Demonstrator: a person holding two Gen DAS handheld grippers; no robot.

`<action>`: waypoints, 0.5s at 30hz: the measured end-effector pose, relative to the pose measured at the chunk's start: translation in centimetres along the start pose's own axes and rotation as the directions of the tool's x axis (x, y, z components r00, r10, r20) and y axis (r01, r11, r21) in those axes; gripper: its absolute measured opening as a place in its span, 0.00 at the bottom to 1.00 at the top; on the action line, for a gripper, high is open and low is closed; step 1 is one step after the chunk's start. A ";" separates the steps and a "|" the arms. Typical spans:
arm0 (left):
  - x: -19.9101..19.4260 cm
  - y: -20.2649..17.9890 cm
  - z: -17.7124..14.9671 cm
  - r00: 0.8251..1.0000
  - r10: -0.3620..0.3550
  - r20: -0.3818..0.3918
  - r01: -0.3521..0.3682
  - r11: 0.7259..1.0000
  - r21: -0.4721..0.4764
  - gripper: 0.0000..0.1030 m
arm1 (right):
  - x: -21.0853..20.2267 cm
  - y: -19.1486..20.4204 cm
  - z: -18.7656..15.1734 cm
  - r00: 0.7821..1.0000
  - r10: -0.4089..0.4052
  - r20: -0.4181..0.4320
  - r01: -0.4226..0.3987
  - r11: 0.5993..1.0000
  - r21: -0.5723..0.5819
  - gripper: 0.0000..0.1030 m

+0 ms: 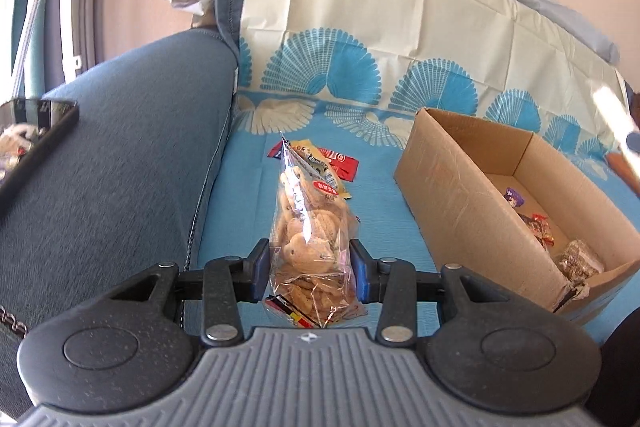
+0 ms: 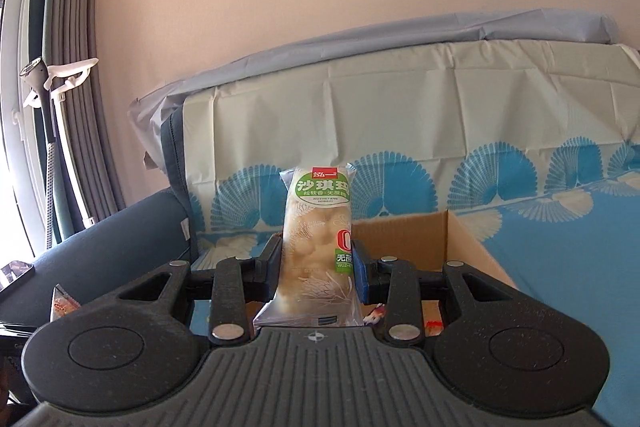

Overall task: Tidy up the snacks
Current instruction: 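Carry both snacks over the box and open both tools to drop them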

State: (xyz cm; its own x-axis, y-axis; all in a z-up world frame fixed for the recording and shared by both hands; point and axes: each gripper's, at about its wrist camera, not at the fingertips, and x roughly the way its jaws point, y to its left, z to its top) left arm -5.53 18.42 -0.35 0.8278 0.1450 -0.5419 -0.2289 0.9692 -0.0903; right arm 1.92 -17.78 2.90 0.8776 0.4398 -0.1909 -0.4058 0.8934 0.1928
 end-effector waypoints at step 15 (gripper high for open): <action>-2.2 -9.2 6.6 0.979 -0.178 0.098 0.185 0.980 -0.067 0.44 | 1.2 -3.2 -2.5 0.997 -0.069 -0.037 0.073 0.991 0.110 0.36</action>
State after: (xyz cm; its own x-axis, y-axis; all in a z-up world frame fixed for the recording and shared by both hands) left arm -1.83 10.52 7.19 0.9013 -0.0111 -0.4330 -0.1058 0.9638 -0.2448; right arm 3.65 -19.88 -0.32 0.8937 0.3799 -0.2388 -0.3103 0.9076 0.2827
